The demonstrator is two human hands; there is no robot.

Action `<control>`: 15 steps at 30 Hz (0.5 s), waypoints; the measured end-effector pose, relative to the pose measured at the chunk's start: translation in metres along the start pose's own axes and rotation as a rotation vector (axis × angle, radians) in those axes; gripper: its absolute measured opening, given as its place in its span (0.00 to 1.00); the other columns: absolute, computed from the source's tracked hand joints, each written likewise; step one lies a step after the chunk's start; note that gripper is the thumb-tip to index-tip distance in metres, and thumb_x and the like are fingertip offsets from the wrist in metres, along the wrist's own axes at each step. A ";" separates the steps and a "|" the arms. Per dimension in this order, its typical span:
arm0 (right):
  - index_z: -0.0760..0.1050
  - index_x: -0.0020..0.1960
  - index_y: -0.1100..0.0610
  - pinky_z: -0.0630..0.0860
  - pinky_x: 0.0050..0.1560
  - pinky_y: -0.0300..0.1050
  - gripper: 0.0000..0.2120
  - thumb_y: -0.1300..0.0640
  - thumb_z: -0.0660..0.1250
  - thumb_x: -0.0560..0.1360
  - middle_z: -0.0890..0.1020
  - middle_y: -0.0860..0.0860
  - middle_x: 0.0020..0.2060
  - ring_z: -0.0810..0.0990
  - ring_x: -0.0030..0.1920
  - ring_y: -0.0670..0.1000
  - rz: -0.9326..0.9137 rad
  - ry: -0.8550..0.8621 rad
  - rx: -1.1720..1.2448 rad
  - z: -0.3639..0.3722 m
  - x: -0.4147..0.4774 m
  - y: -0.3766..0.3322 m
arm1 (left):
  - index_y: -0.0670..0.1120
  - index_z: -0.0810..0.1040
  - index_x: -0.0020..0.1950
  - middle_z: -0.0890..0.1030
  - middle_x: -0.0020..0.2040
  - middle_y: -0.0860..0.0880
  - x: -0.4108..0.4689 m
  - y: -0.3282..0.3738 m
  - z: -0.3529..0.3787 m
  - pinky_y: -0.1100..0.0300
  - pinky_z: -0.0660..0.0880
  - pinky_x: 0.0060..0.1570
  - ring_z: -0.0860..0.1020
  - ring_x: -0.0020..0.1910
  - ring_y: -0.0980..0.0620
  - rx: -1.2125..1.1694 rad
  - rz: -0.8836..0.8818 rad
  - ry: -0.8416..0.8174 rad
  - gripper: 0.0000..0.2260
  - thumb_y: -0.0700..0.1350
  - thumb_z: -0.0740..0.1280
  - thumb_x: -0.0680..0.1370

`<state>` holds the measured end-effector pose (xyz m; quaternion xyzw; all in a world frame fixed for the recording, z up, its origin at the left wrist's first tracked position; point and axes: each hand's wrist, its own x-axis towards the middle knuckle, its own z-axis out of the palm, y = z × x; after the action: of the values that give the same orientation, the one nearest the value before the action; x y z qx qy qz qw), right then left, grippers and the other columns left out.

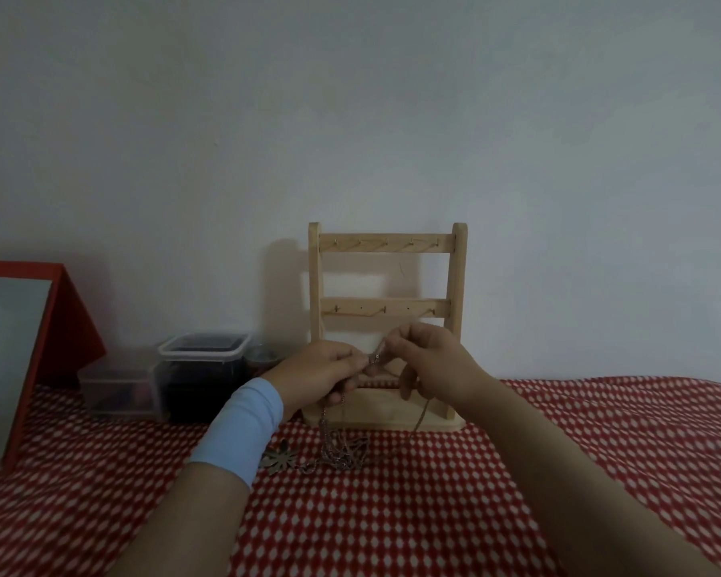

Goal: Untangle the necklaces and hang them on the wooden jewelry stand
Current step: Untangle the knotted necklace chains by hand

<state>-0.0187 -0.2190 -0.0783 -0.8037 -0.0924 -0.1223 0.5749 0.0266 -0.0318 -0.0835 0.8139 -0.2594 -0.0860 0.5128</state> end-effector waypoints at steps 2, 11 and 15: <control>0.76 0.50 0.59 0.68 0.24 0.33 0.09 0.57 0.61 0.85 0.86 0.53 0.49 0.77 0.27 0.49 -0.008 0.012 0.030 0.001 0.002 0.003 | 0.44 0.77 0.42 0.75 0.29 0.52 -0.002 0.000 -0.001 0.64 0.68 0.29 0.69 0.30 0.51 -0.042 -0.004 -0.001 0.13 0.46 0.59 0.83; 0.74 0.51 0.58 0.62 0.29 0.38 0.08 0.57 0.59 0.86 0.83 0.54 0.53 0.72 0.29 0.48 -0.026 -0.160 0.188 -0.005 -0.003 0.000 | 0.44 0.73 0.41 0.82 0.40 0.47 0.001 0.003 0.000 0.63 0.67 0.26 0.77 0.31 0.51 -0.230 -0.101 0.088 0.09 0.44 0.59 0.80; 0.73 0.52 0.58 0.64 0.28 0.39 0.09 0.55 0.57 0.86 0.80 0.54 0.53 0.74 0.30 0.49 0.035 -0.162 0.270 -0.002 0.000 0.003 | 0.47 0.69 0.37 0.82 0.41 0.48 -0.001 0.004 -0.001 0.62 0.67 0.27 0.77 0.33 0.51 -0.405 -0.098 0.022 0.12 0.46 0.57 0.81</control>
<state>-0.0184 -0.2221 -0.0800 -0.7278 -0.1398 -0.0335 0.6706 0.0250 -0.0319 -0.0794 0.7065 -0.1916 -0.1525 0.6640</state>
